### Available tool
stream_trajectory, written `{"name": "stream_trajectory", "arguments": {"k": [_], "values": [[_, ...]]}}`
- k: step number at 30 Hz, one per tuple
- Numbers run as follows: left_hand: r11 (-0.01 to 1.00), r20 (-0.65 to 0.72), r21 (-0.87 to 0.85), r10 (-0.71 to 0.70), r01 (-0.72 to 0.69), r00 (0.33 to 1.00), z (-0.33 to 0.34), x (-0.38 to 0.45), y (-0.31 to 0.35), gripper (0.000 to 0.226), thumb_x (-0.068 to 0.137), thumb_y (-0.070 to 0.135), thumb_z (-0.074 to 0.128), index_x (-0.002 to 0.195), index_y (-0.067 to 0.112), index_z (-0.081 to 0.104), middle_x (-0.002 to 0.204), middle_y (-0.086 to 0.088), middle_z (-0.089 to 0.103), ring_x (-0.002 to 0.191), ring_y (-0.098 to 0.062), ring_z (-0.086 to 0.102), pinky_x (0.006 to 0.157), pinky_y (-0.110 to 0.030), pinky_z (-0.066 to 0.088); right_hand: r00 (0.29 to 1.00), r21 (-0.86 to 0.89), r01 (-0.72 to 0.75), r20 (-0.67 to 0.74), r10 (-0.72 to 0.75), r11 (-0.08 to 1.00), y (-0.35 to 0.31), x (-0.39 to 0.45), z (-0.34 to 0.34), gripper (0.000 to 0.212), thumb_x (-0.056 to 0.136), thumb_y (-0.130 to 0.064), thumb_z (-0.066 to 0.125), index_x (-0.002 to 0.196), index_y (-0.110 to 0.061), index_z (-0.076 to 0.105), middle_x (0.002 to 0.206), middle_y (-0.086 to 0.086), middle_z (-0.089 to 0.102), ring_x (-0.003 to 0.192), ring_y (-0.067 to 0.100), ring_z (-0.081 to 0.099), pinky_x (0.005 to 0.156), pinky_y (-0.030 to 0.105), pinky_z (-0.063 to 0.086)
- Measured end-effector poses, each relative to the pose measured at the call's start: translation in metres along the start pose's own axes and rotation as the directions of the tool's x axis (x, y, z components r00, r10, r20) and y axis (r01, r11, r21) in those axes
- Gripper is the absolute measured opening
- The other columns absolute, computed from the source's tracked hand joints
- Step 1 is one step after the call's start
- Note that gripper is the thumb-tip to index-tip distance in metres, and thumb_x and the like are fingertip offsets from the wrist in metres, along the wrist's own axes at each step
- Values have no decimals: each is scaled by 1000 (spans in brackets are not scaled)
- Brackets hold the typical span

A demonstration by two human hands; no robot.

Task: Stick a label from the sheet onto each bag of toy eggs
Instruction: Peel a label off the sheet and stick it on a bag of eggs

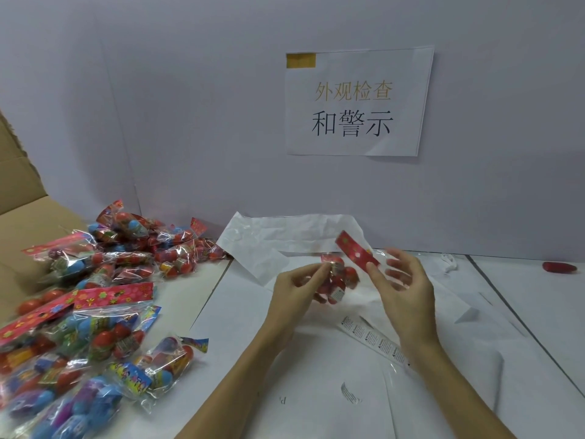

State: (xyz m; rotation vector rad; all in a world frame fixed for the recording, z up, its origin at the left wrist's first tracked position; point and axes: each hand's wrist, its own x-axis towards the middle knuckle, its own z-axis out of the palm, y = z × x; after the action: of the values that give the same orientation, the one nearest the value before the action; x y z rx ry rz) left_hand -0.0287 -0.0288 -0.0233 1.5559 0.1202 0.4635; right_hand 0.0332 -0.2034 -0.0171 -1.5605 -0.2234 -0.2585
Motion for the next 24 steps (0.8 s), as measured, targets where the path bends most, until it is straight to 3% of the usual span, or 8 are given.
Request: {"name": "stream_trajectory", "arguments": {"k": [1,3,6,8,11,14,17,24], "values": [[1000,-63,-12,3,-3,998,-1,1,0,27,94,43,72,109,24,83,91,-2,80,80,-20,75,74,-31,61,999,-22,50,2,-50,998,0,0,0,30,91,-25,80,118,-21,68,112,-3,71,102,10,70,90,29,59],[999,-94,-30,21,-23,995,0,2,1,31,93,46,71,109,22,82,96,-2,80,87,-24,77,78,-34,63,983,73,58,171,-69,996,-1,-3,4,20,96,-34,75,113,-26,70,107,-2,76,100,13,73,93,41,61],[995,28,-74,69,-67,997,4,-1,2,37,106,44,53,115,22,81,111,-4,77,102,-21,75,83,-31,62,895,111,-42,447,-12,993,2,-15,17,31,93,-58,69,121,-46,67,117,-9,76,113,12,72,98,38,57],[989,52,25,147,-148,988,3,-1,2,33,108,39,53,112,24,82,107,1,78,102,-16,73,87,-28,59,912,152,-72,410,3,986,4,-15,21,29,97,-38,71,125,-39,66,117,-6,77,111,18,74,97,39,59],[964,-108,174,222,-202,969,0,4,0,21,95,37,75,113,28,77,101,10,74,97,-9,69,82,-23,55,913,280,-222,395,99,934,6,-7,13,26,102,-8,63,124,-21,70,116,12,77,107,28,76,87,42,64],[1000,-138,-16,-13,11,990,-4,6,1,50,83,51,81,123,24,67,114,7,73,102,-9,70,86,-25,58,845,264,-309,518,136,914,1,-7,9,26,103,-10,61,128,-13,69,115,17,77,107,34,76,84,44,65],[935,-13,-315,-177,163,984,-9,8,0,37,89,38,79,103,5,79,101,-16,77,91,-26,73,85,-32,61,792,178,-319,589,158,931,2,-10,11,29,103,-14,62,132,-10,66,114,17,77,105,36,76,88,47,64],[922,-120,-337,-240,188,963,-10,9,-3,33,86,35,81,99,4,82,102,-18,79,94,-32,77,85,-39,62,753,96,-364,615,233,926,-3,-11,11,33,101,-23,65,125,-1,68,109,18,79,102,36,77,91,41,63]]}}
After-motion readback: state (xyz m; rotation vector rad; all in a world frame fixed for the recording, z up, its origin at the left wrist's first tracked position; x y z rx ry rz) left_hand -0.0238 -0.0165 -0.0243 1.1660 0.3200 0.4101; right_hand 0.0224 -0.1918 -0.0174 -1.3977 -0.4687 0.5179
